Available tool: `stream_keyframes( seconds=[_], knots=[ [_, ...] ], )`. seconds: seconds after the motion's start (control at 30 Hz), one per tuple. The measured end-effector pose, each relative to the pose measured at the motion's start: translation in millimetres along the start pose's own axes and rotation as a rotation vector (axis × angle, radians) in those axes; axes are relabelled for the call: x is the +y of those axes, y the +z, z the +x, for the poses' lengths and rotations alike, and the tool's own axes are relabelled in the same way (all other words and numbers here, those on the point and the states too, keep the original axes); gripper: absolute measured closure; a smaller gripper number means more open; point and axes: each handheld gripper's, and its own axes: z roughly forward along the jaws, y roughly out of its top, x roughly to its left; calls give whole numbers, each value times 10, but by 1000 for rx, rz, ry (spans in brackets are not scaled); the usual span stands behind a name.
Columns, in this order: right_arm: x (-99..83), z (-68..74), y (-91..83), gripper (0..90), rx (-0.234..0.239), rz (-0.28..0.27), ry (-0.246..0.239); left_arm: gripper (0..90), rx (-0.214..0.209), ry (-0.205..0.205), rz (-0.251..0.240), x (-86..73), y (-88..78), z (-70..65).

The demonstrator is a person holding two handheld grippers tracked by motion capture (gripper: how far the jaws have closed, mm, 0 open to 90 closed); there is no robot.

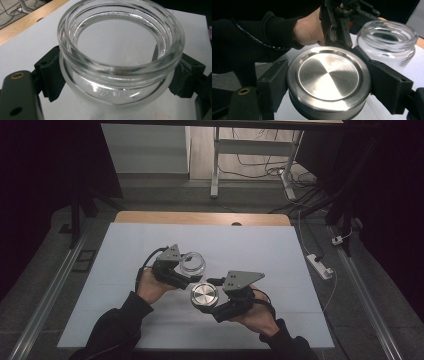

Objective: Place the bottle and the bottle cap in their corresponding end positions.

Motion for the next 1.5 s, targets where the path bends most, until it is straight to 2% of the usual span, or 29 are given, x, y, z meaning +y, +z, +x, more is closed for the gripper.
stream_keyframes(
  seconds=[0.4,0.77,1.17,1.5],
  knots=[
    [-196,49,40,200,-14,19,16,157,21,2,-6,49,141,78],
    [-349,137,147,200,-1,50,14,157,37,16,1,57,273,144],
    [-506,125,262,200,-6,88,36,157,52,15,-9,79,368,230],
    [-583,113,345,200,-7,121,35,157,67,2,0,23,446,298]
  ],
)
